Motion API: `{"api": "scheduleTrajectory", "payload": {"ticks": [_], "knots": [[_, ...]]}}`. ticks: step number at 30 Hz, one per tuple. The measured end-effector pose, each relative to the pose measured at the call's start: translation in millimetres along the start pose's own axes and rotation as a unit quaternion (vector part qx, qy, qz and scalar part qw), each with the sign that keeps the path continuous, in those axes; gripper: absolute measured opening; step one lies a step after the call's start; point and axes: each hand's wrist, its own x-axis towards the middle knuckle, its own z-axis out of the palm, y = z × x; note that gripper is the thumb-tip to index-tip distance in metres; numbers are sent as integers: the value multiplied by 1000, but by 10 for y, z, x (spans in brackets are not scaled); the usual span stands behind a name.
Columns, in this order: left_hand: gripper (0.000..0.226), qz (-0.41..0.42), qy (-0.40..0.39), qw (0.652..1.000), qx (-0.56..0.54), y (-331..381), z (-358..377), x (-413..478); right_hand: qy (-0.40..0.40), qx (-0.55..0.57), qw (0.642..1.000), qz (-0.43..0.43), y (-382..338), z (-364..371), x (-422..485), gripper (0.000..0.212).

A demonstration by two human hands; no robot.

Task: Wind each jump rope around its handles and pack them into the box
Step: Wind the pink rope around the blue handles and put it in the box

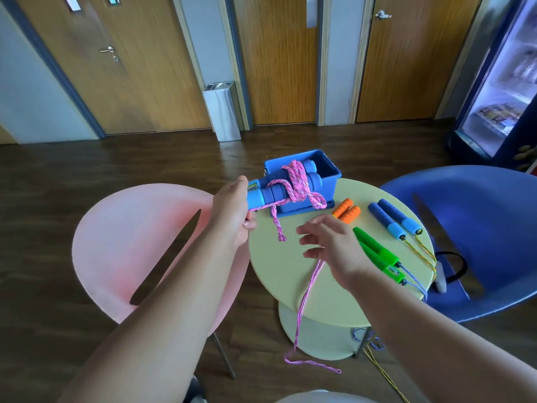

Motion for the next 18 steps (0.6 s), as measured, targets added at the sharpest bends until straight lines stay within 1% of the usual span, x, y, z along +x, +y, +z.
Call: {"api": "scheduleTrajectory", "payload": {"ticks": [3,6,8,11,15,18], "knots": [[23,-19,-6,1000,0,7,-6,-6,-78,-8,996,-39,-15,150,-127,12],[23,-27,-12,1000,8,-2,-20,-14,-113,-1,993,-46,-59,229,-139,13],[24,-28,-17,999,12,-17,-36,-23,-125,-22,991,-53,-79,263,-147,16],[27,-34,-29,999,11,-28,-79,-48,-128,-47,989,-54,-72,275,-146,19],[32,-16,-66,998,15,-41,-145,-124,-104,-30,994,-35,-45,239,-121,21],[26,0,-80,997,-2,-80,-171,-157,-75,-10,997,-29,-57,205,-98,20]]}}
